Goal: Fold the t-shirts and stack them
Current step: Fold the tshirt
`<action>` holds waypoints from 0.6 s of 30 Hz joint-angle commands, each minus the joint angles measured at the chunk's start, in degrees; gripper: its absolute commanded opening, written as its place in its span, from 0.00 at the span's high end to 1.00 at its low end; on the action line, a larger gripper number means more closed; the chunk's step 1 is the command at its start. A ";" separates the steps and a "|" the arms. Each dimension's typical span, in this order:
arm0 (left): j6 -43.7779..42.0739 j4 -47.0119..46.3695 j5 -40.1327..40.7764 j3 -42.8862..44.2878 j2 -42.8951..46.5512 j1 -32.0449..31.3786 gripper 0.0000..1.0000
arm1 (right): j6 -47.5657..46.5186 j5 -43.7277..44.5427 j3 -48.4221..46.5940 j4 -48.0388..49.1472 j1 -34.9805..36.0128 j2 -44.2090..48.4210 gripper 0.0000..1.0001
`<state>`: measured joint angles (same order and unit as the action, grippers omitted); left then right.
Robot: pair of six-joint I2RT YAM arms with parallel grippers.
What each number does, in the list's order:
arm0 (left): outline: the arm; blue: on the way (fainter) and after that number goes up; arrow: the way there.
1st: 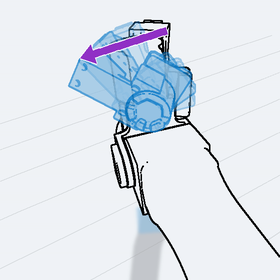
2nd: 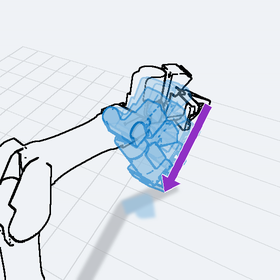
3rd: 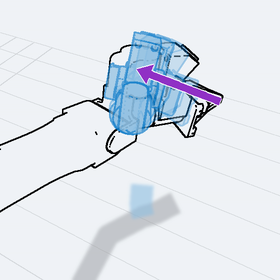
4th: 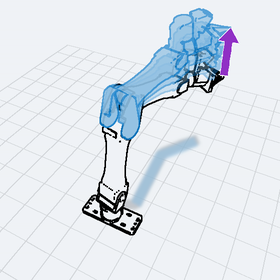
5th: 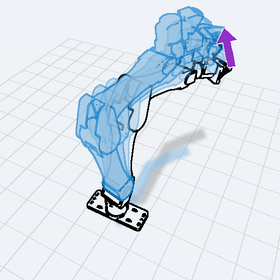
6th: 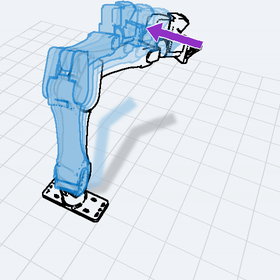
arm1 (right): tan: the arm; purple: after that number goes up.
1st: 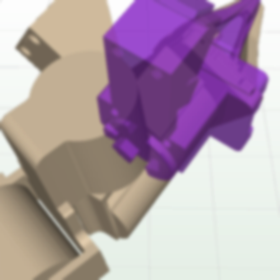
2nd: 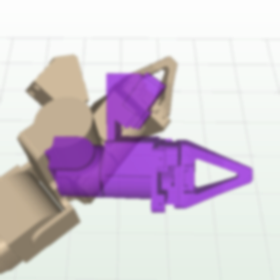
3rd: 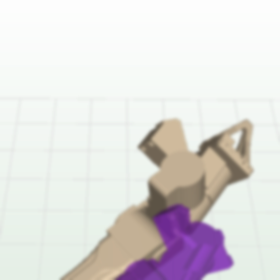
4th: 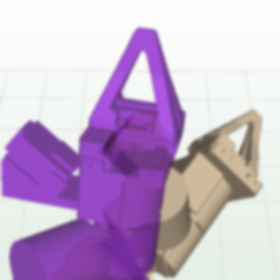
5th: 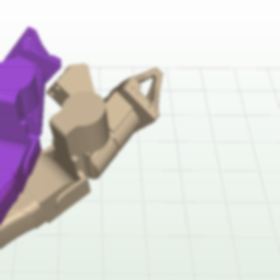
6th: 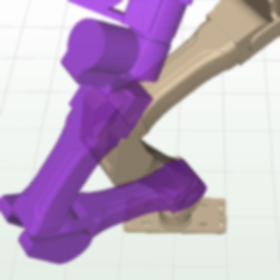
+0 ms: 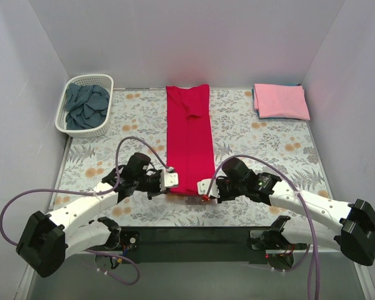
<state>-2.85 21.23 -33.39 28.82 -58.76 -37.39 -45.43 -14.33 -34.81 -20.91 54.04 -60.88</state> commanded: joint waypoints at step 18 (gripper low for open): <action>-12.26 -7.96 -7.66 25.75 -27.17 17.61 1.00 | -18.73 -7.20 -25.65 -0.28 -21.16 -23.82 0.99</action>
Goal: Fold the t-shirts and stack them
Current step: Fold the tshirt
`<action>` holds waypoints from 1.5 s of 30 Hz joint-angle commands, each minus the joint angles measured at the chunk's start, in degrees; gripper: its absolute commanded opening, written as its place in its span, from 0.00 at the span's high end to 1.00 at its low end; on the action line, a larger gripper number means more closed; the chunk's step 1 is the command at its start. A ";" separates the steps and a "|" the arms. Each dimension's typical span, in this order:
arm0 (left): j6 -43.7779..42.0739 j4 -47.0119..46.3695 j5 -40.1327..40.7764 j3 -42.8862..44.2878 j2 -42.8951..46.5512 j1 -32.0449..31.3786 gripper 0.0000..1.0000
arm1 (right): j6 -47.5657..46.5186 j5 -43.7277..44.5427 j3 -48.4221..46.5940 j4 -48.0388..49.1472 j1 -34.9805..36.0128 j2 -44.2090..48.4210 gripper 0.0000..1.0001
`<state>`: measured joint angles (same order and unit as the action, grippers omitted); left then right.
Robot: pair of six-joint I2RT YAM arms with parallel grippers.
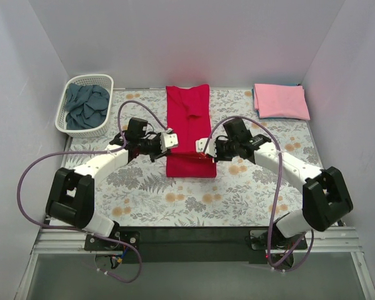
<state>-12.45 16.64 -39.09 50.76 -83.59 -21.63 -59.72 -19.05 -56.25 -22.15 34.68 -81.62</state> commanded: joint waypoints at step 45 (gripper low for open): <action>5.82 -19.72 4.37 34.93 -34.81 11.08 0.52 | -4.62 1.38 -40.51 12.48 -13.14 -35.45 0.63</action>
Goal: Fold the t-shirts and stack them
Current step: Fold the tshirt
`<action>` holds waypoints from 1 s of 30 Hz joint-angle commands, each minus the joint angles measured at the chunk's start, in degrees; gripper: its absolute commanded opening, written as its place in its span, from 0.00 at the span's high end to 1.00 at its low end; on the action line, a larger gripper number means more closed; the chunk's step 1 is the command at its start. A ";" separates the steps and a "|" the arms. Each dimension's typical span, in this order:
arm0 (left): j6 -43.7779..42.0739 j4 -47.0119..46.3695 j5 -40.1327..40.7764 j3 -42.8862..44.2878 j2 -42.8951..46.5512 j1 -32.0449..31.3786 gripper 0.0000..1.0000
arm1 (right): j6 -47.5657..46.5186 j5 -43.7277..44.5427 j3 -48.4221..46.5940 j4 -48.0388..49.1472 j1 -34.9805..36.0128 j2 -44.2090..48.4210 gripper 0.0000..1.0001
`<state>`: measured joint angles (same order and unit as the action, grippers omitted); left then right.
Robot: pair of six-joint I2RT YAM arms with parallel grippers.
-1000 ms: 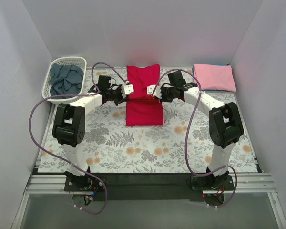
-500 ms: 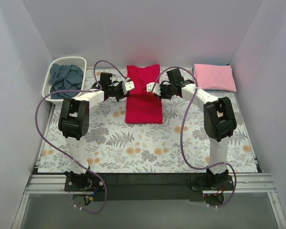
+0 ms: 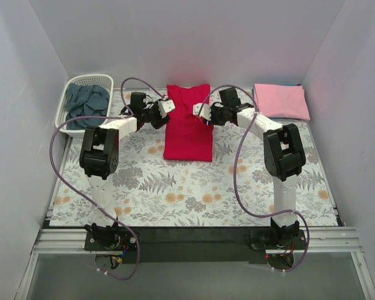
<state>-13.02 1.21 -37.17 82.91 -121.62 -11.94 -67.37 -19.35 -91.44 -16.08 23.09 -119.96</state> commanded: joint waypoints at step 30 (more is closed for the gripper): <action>60.74 8.71 -1.42 14.37 -5.63 2.01 0.49 | 60.60 -19.14 -27.47 -1.70 -9.12 -13.44 0.52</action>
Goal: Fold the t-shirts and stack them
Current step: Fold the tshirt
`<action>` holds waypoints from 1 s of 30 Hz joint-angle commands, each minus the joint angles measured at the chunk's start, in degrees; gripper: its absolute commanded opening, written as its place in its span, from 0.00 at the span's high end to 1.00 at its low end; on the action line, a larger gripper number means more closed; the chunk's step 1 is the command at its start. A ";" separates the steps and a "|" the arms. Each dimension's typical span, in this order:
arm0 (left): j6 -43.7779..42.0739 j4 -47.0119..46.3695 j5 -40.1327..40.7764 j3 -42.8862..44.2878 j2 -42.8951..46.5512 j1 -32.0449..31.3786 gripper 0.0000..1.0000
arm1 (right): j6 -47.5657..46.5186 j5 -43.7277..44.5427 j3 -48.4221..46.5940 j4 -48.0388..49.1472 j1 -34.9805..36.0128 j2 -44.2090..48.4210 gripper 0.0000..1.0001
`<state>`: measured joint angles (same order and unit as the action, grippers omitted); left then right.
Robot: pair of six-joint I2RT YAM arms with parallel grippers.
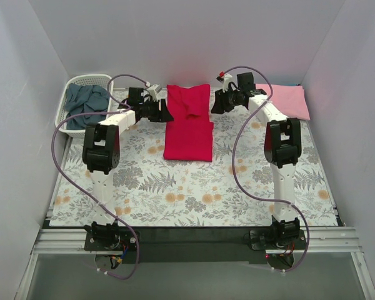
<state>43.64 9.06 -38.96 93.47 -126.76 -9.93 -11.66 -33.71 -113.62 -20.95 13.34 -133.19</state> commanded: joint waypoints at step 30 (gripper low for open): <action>5.32 2.19 1.26 7.43 -6.04 0.00 0.74 | 17.64 -4.87 -4.06 18.23 3.09 -11.57 0.56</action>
<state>48.88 11.03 -36.53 98.80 -133.78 -9.93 5.72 -38.94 -118.17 -5.37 16.21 -144.75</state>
